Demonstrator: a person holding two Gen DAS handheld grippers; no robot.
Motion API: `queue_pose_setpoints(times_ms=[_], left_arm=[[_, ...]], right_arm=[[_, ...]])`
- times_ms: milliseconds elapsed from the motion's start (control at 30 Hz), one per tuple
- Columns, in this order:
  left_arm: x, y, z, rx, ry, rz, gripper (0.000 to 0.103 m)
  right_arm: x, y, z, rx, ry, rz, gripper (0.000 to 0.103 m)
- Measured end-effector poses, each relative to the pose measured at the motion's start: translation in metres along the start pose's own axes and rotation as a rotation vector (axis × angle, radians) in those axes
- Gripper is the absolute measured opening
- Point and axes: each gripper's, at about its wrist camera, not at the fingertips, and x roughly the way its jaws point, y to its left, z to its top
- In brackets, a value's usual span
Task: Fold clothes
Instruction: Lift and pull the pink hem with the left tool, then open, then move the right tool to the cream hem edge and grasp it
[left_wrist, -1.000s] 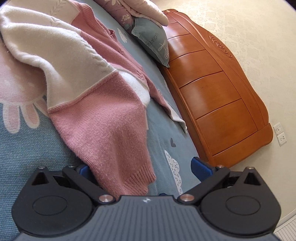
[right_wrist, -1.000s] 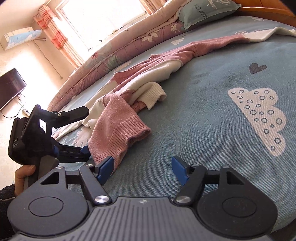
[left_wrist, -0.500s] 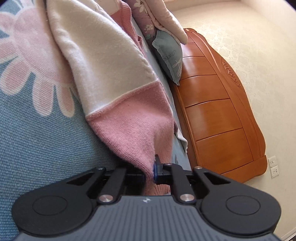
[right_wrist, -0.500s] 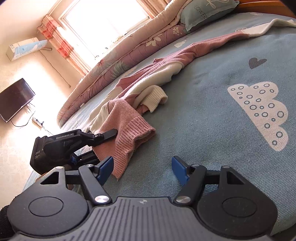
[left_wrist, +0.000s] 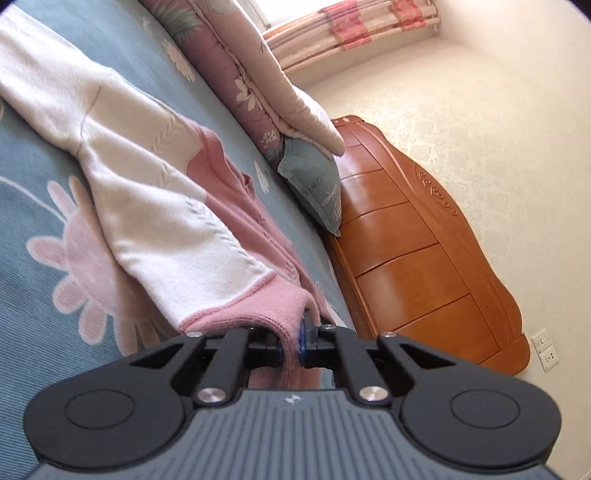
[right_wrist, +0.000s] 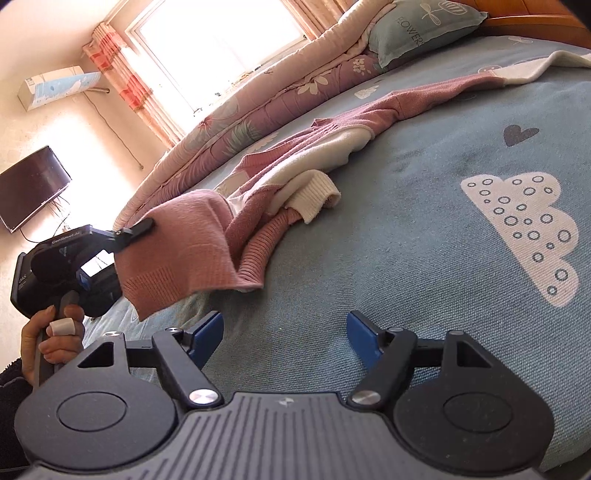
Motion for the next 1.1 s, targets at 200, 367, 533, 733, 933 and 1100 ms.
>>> queue_pose_setpoints(times_ms=[200,367,533,733,933,1100], left_arm=[[-0.045,0.032,0.027,-0.052,-0.132,0.173,0.005],[-0.04,0.052,0.03,-0.046,-0.061,0.365,0.007],[-0.037,0.054,0.03,-0.01,-0.02,0.445,0.01],[-0.053,0.033,0.038,0.152,-0.093,0.628,0.038],[-0.071,0.014,0.044,0.251,-0.175,0.686,0.039],[-0.037,-0.014,0.036,0.288,-0.047,0.423,0.048]], right_arm=[[0.003,0.002,0.001,-0.009,0.0,-0.006,0.081],[0.007,0.008,0.002,-0.04,0.011,-0.005,0.091],[0.01,0.019,-0.002,-0.127,0.024,-0.036,0.094],[0.008,0.016,-0.002,-0.101,0.015,-0.02,0.096],[0.011,0.022,0.0,-0.132,0.033,-0.045,0.096],[0.014,0.018,0.016,-0.071,0.079,-0.03,0.097]])
